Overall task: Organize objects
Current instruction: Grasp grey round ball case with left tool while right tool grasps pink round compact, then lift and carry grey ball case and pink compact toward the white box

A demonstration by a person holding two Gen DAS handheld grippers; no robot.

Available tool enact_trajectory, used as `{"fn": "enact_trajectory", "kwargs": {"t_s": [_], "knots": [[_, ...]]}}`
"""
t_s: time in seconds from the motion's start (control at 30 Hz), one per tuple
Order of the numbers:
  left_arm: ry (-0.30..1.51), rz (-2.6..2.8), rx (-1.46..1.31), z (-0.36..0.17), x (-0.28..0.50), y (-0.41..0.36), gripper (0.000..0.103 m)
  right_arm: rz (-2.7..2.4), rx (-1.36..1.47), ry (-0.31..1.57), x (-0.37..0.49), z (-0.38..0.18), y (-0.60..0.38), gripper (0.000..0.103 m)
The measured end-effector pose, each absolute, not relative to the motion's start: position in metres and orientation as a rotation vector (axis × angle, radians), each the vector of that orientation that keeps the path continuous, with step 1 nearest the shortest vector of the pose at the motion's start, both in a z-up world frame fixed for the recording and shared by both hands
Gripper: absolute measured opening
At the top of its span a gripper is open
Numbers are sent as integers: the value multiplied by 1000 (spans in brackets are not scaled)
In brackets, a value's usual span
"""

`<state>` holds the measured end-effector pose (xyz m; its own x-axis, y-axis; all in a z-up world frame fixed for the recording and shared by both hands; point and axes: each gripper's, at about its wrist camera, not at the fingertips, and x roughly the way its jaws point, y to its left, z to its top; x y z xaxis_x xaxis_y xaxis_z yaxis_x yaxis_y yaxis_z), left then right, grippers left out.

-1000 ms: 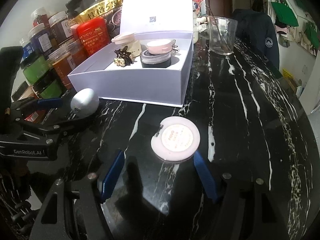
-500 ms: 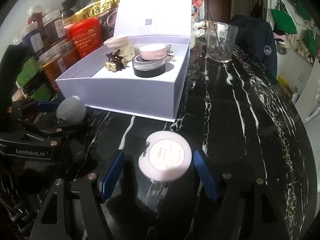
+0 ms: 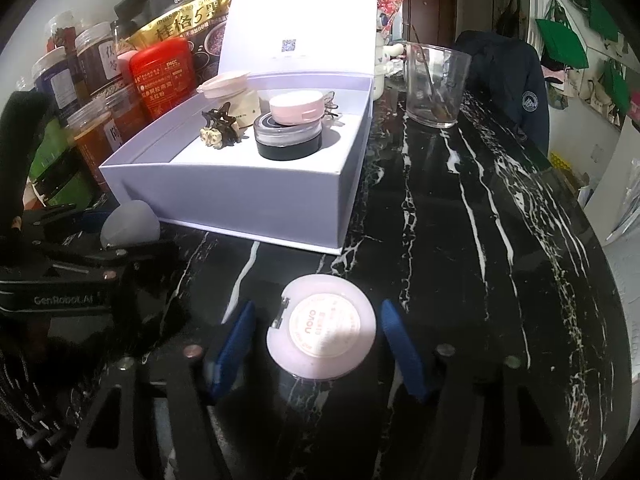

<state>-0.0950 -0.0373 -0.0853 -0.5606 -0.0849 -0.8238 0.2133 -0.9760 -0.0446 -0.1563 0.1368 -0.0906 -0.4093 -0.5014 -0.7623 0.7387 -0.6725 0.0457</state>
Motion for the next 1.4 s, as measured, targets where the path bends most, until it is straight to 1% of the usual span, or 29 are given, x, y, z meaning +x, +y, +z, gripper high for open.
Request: {"fn": "enact_trajectory", "kwargs": {"t_s": [0.03,0.07,0.2,0.37,0.5,0.8,0.83,0.93,0.97,1.0,1.03,1.07,1.1,1.17,1.23,1.27,1.3,1.33,1.4], "knots": [[206,-2636,1369,-84,-95,-37,67,-2112,1002,393,-156,-90,137,57],[202,-2649,1363,-84,-94,-36,59,-2113,995,406,-155,-90,136,53],[174,-2662,1371,-83,-91,-33,49,-2089,976,427,-149,-90,136,53],[175,-2699,1398,-80,-86,-31,49,-2060,961,438,-141,-89,137,53],[115,-2724,1432,-79,-79,-20,49,-2045,948,440,-131,-89,142,53],[92,-2768,1425,-80,-63,-11,49,-2056,898,429,-115,-91,151,53],[93,-2769,1423,-81,-64,-12,49,-2058,894,437,-113,-91,150,55],[85,-2768,1416,-81,-62,-10,50,-2050,890,447,-111,-93,146,68],[75,-2768,1418,-81,-62,-9,53,-2051,885,450,-110,-93,144,70],[66,-2767,1418,-82,-63,-8,59,-2056,882,448,-109,-94,143,70],[67,-2765,1419,-82,-63,-7,63,-2061,884,443,-109,-94,143,70],[73,-2765,1416,-83,-63,-7,65,-2064,885,440,-109,-94,143,70],[72,-2766,1408,-83,-63,-7,65,-2074,885,435,-110,-94,144,69],[74,-2769,1403,-84,-62,-7,65,-2116,883,418,-111,-93,147,53],[78,-2770,1401,-84,-62,-8,64,-2127,890,402,-114,-93,150,53],[79,-2765,1398,-84,-62,-8,61,-2127,888,408,-113,-93,149,53],[79,-2762,1392,-83,-62,-8,53,-2127,890,406,-113,-93,150,53],[84,-2761,1388,-83,-61,-9,49,-2126,891,407,-113,-93,150,53],[83,-2758,1398,-82,-62,-9,49,-2125,894,409,-113,-93,150,53]]}}
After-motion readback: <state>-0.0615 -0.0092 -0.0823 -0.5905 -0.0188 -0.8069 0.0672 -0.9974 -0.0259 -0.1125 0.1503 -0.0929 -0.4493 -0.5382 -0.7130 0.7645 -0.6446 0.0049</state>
